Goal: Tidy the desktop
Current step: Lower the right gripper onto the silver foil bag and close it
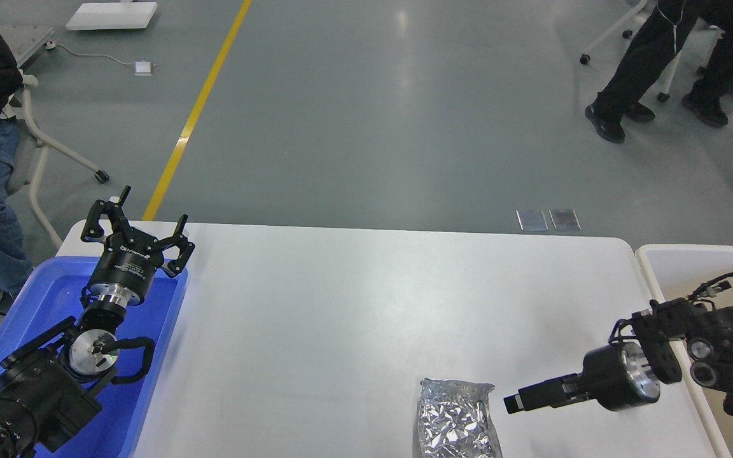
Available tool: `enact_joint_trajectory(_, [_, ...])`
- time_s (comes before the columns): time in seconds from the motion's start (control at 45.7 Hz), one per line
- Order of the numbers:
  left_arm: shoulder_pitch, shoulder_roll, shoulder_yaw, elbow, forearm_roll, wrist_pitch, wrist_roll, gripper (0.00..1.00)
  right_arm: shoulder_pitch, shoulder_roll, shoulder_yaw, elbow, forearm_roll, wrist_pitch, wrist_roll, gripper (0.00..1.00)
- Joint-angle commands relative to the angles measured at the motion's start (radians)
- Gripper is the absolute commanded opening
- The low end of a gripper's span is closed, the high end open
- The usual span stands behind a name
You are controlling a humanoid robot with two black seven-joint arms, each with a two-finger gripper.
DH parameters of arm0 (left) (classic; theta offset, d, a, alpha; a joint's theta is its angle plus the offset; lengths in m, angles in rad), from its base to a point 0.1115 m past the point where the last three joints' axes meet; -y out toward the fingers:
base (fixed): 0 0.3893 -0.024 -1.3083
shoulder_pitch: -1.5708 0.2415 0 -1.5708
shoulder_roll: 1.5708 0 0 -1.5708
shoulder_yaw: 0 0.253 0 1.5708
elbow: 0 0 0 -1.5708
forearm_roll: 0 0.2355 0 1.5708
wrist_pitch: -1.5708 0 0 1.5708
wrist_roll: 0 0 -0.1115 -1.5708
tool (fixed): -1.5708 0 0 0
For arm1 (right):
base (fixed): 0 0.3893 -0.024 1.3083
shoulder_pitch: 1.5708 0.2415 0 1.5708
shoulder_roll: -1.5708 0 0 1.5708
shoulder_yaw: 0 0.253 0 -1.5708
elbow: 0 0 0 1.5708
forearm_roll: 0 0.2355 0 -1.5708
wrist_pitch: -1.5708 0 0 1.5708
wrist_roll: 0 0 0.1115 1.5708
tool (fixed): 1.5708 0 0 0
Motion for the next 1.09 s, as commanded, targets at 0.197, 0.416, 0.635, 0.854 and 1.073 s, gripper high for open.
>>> enact_joint_trajectory(0.197, [0.0, 0.0, 0.0, 0.0, 0.0, -0.001, 0.0, 1.0, -0.106, 0.179, 0.008, -0.157, -0.008, -0.003, -0.001, 1.0])
enact_joint_trajectory(0.416, [0.0, 0.0, 0.0, 0.0, 0.0, -0.001, 0.0, 1.0, -0.157, 0.226, 0.013, -0.229, -0.025, -0.006, 0.002, 1.0])
enact_joint_trajectory(0.635, [0.0, 0.0, 0.0, 0.0, 0.0, -0.001, 0.0, 1.0, -0.195, 0.239, 0.023, -0.245, -0.086, -0.027, 0.005, 1.0])
enact_joint_trajectory(0.854, [0.0, 0.0, 0.0, 0.0, 0.0, -0.001, 0.0, 1.0, -0.216, 0.257, 0.036, -0.251, -0.089, -0.045, 0.008, 0.98])
enact_joint_trajectory(1.073, [0.0, 0.0, 0.0, 0.0, 0.0, -0.001, 0.0, 1.0, -0.227, 0.265, 0.036, -0.266, -0.089, -0.049, 0.01, 0.79])
